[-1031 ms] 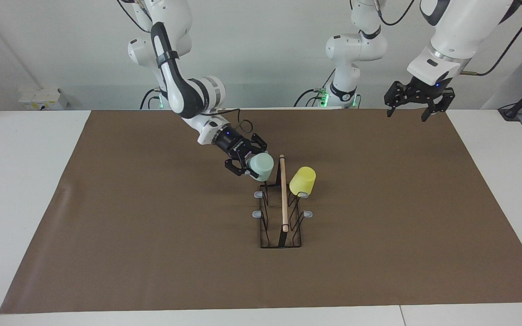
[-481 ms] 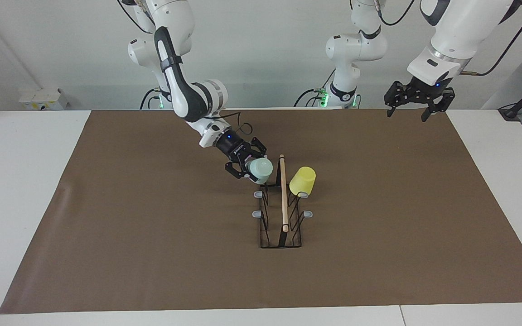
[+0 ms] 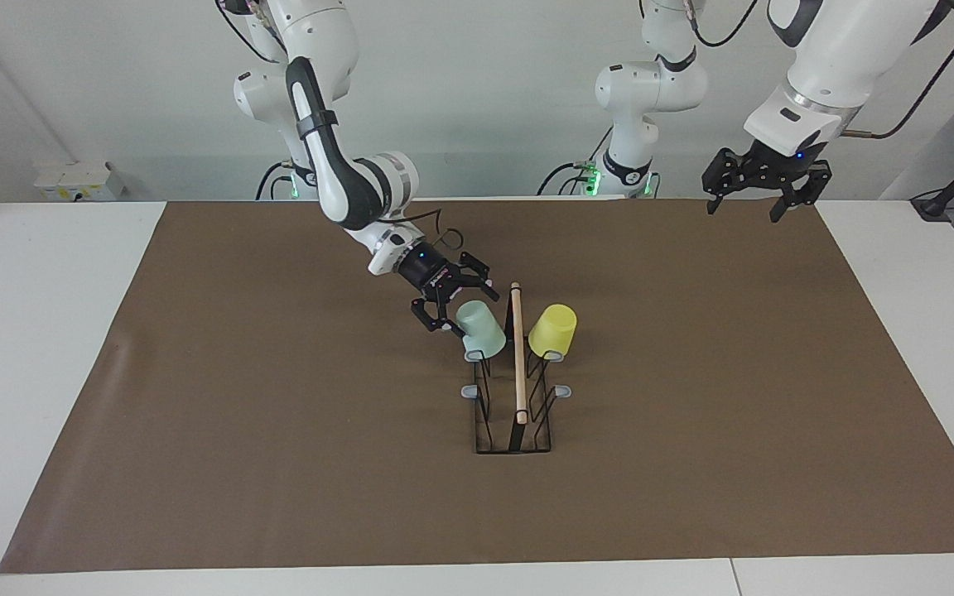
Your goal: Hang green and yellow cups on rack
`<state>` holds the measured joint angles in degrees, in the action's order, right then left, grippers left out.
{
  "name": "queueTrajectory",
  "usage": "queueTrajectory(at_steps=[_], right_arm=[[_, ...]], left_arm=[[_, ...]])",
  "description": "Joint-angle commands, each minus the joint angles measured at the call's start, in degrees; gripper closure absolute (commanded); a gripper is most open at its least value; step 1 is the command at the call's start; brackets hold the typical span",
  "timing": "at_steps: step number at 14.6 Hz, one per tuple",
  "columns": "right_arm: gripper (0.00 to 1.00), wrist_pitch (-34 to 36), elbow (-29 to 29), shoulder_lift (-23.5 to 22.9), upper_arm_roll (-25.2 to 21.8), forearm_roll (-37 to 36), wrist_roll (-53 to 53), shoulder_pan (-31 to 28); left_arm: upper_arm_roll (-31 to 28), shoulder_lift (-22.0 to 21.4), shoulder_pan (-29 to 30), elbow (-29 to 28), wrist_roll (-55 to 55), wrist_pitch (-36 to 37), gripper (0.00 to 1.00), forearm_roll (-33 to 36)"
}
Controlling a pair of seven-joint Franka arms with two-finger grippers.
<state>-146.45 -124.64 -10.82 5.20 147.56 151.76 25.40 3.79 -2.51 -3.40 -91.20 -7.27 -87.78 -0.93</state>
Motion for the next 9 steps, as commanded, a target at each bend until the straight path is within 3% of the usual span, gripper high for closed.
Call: queueTrajectory(at_steps=[1,6,9], right_arm=[[0.0,-1.3,0.1,2.5,0.2,6.1,4.2,-1.1],[0.0,-9.4,0.9,8.9,0.2,3.2,0.4,-3.3],[0.0,-18.5,4.4,10.8,0.0,-10.4,-8.8,-4.2]], left_arm=[[0.4,-1.6,0.6,-1.6,0.0,0.3,0.0,0.9],[0.4,-1.6,0.6,-1.6,0.0,0.3,0.0,0.9],[0.4,-1.6,0.6,-1.6,0.0,0.3,0.0,0.9]])
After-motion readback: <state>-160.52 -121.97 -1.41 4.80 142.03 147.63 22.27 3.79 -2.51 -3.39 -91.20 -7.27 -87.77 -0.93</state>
